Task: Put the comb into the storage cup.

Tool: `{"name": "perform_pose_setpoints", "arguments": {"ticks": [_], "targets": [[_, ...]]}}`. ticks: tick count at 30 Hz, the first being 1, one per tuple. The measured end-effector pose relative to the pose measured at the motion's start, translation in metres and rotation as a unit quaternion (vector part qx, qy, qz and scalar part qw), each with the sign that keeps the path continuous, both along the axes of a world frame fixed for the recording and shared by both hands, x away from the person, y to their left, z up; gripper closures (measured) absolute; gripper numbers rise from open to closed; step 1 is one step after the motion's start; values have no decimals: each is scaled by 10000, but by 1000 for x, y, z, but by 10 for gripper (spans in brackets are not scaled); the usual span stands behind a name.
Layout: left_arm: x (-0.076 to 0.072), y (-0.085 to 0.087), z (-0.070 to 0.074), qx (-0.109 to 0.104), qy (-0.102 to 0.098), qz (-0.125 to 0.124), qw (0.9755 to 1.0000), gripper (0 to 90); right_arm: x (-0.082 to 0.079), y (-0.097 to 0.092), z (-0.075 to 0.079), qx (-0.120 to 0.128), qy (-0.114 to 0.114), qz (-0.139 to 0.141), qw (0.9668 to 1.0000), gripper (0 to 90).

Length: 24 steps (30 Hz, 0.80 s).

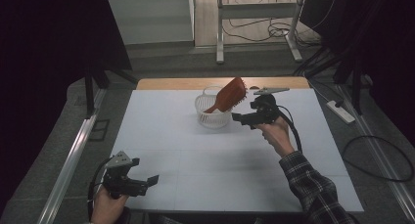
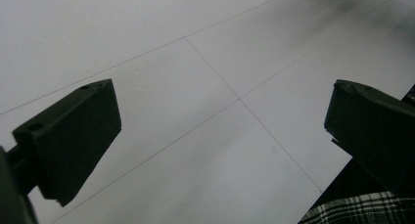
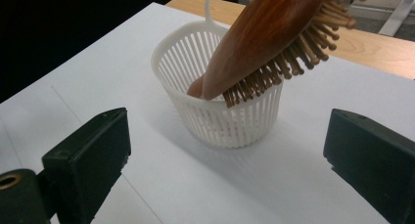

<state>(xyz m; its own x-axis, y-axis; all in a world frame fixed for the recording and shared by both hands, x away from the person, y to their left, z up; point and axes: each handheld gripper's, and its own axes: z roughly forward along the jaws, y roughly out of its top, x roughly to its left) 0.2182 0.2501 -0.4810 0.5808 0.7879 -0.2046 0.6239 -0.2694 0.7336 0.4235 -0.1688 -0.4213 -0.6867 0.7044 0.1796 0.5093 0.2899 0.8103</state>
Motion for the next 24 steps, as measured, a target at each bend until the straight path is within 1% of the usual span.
{"name": "perform_pose_setpoints", "arguments": {"ticks": [11, 22, 24], "targets": [[0, 1, 0, -22, 9, -17, 10000, 3, -5, -7, -2, -13, -4, -8, 10000, 35], [0, 2, 0, -63, 21, -33, 10000, 3, -13, -7, -6, -272, 12, 61, 9996, 18], [0, 2, 0, -74, 25, -32, 10000, 3, -14, -8, -6, -278, 15, 82, 9996, 12]]}}
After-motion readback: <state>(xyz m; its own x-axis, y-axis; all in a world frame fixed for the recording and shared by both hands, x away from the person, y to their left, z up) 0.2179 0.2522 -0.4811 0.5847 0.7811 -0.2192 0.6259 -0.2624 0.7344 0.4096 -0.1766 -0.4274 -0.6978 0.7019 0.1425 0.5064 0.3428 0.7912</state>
